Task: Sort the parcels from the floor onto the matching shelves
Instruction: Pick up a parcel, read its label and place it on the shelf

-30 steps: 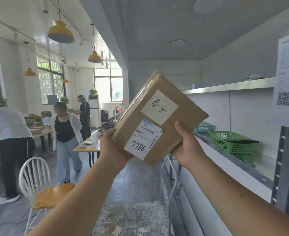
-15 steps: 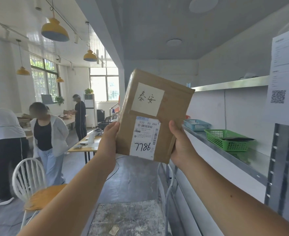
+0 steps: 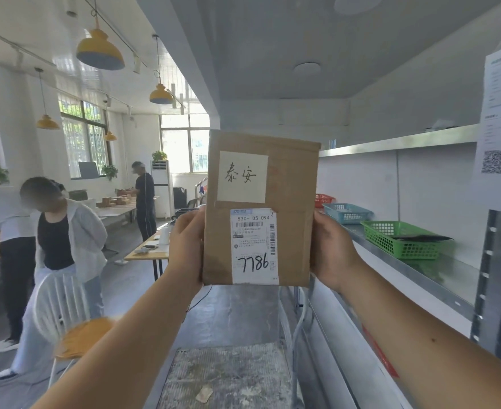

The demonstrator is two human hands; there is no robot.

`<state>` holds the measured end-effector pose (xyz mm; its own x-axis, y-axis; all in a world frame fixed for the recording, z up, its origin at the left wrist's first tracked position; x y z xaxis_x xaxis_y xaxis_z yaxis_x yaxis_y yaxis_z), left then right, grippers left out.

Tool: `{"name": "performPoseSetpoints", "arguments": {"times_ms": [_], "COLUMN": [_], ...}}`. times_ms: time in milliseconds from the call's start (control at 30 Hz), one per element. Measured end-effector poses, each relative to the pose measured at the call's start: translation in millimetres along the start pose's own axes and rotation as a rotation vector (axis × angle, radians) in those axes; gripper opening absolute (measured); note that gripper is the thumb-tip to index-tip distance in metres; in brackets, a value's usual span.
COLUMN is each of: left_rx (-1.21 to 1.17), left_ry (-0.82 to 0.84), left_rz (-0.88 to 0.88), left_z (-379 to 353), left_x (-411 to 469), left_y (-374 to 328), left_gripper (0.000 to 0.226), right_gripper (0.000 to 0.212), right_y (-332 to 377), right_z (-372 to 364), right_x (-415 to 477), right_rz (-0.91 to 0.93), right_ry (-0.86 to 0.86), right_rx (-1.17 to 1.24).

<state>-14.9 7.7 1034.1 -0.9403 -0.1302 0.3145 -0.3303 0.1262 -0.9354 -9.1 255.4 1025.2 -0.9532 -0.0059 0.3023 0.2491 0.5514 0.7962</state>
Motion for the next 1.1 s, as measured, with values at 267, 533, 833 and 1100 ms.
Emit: {"name": "performPoseSetpoints", "arguments": {"times_ms": [267,533,833,1100], "left_rx": [-0.08,-0.091,-0.079,-0.313], "left_ry": [0.08,0.168,0.249,0.244], "left_rz": [-0.008,-0.044,-0.047,0.166], "left_z": [-6,-12,-7,-8], "left_x": [-5,-9,-15,-1], "left_y": [-1,-4,0,33], "left_gripper": [0.015,0.011,0.033,0.088], "right_gripper": [0.08,0.032,0.062,0.073], "right_y": [-5,0,-5,-7], "right_z": [6,8,30,29], "right_x": [2,0,4,1], "right_rz": [0.134,0.212,0.156,0.138], "right_ry": [-0.009,0.032,0.081,0.011], "right_rx": [0.015,0.142,0.091,-0.094]}}
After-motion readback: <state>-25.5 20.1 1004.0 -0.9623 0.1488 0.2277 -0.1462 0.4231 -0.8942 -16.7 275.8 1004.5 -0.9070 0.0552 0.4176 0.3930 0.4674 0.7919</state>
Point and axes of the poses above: each hand's wrist, its own x-axis towards the middle knuckle, its own z-axis out of the back of the hand, y = z × x, the point moved 2 cm from there along x, towards the middle knuckle, and after that the axes turned 14 degrees about x, right-handed, at the moved point
